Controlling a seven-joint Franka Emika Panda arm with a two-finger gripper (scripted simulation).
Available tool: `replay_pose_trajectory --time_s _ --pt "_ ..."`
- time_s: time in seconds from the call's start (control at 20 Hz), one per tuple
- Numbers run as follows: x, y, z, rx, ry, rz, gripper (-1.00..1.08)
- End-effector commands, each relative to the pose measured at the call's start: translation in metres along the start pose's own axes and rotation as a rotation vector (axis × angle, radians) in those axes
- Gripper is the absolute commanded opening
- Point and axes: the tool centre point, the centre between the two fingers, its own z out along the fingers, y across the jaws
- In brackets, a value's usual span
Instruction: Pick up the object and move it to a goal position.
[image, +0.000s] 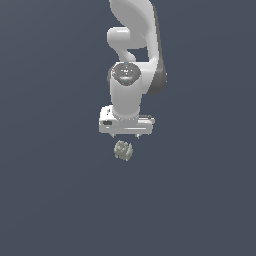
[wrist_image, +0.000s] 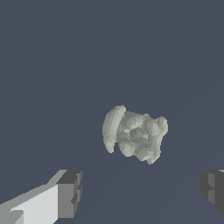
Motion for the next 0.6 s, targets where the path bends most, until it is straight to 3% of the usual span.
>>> replay_pose_trajectory --time_s 0.0,0.55 --pt "0.000 0.000 0.000 0.000 0.000 0.000 1.00" --pt "0.005 -0.032 -0.015 0.017 0.027 -0.059 1.00"
